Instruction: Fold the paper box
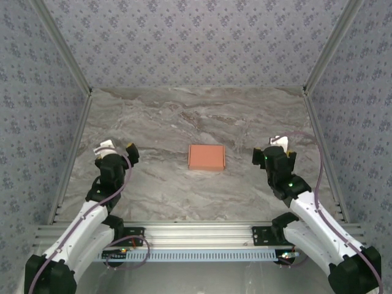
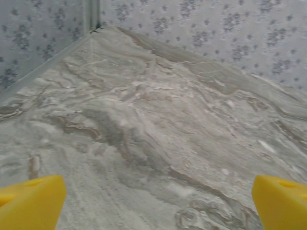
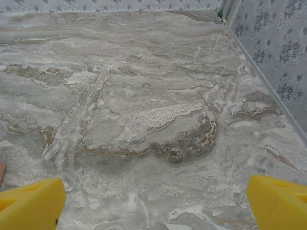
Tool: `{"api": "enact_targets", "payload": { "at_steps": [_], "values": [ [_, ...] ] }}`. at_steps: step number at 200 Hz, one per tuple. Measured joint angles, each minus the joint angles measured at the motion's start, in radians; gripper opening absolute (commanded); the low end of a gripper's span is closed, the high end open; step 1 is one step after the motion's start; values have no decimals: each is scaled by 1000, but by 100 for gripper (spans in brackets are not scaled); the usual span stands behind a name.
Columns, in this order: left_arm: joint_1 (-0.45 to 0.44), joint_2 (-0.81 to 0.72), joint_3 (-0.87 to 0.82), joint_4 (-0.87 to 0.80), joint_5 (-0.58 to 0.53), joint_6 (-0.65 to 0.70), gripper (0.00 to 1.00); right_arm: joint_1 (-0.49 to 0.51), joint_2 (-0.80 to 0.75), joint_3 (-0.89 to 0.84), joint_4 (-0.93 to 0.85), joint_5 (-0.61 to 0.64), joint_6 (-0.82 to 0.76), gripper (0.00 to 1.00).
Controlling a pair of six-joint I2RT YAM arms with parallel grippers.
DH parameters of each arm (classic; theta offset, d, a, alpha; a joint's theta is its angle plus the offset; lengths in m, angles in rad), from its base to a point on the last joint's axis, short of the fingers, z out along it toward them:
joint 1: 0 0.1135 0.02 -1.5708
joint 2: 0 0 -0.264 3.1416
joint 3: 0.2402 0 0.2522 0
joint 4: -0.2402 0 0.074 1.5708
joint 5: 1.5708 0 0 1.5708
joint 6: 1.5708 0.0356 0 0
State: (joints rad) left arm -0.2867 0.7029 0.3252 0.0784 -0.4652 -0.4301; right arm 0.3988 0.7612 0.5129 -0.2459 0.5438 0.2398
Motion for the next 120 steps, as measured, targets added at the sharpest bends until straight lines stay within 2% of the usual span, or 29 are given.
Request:
{"api": "enact_targets", "payload": {
  "at_steps": [66, 120],
  "values": [
    [69, 40, 0, 28, 1, 71, 99, -79, 13, -75, 108, 18, 8, 99],
    [108, 94, 0, 65, 5, 135, 99, -146, 115, -85, 192, 18, 10, 99]
  ]
}}
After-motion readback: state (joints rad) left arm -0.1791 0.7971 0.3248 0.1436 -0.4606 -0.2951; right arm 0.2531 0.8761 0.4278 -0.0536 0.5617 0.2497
